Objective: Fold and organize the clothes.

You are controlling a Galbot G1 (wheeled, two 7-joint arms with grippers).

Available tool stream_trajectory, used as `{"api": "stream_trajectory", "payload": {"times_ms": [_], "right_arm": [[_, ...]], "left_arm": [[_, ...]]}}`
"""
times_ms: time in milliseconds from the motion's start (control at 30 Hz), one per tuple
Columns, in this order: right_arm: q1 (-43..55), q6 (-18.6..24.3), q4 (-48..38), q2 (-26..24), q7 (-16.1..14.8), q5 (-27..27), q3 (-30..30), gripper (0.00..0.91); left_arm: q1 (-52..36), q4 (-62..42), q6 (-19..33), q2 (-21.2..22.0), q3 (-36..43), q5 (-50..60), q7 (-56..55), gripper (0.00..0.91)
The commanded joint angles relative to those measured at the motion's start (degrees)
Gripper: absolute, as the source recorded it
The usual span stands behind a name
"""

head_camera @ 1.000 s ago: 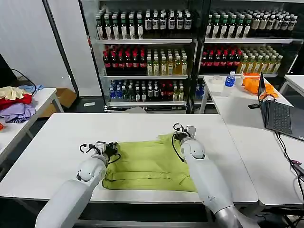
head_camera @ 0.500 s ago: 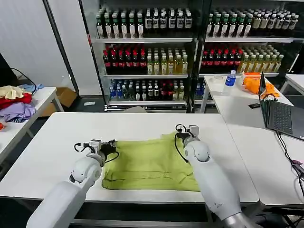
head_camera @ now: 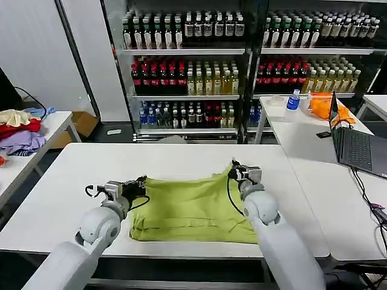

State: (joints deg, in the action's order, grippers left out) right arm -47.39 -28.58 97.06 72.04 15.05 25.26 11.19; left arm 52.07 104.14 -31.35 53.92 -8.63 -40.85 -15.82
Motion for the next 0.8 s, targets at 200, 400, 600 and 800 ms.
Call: {"api": "stream_trajectory", "payload": {"times_ms": [200,400,600,800], "right_arm": [[-20.1,-0.6,19.1,-3.2,-0.2,-1.6,6.8,0.000],[-24.1,-0.4,19.8,-2.2,-0.3,-2.8,7.7,0.000],[-25.6,-0.2,17.5,-0.6,0.0,-4.4,8.1,0.000],[-25.6,-0.4,15.3,1.3,0.1,-5.0,7.3,0.000]], "left_arm": [[10.5,7.2,0.2,-3.3,-2.6,1.3,1.0,0.020],[13.0,5.9,1.7,-3.5,-3.1,3.0,1.6,0.020],[11.9,2.9,2.4,-2.8,-1.7,5.3,2.1,0.020],[11.2,0.6,3.2,-1.8,-0.9,6.9,3.2,0.020]]}}
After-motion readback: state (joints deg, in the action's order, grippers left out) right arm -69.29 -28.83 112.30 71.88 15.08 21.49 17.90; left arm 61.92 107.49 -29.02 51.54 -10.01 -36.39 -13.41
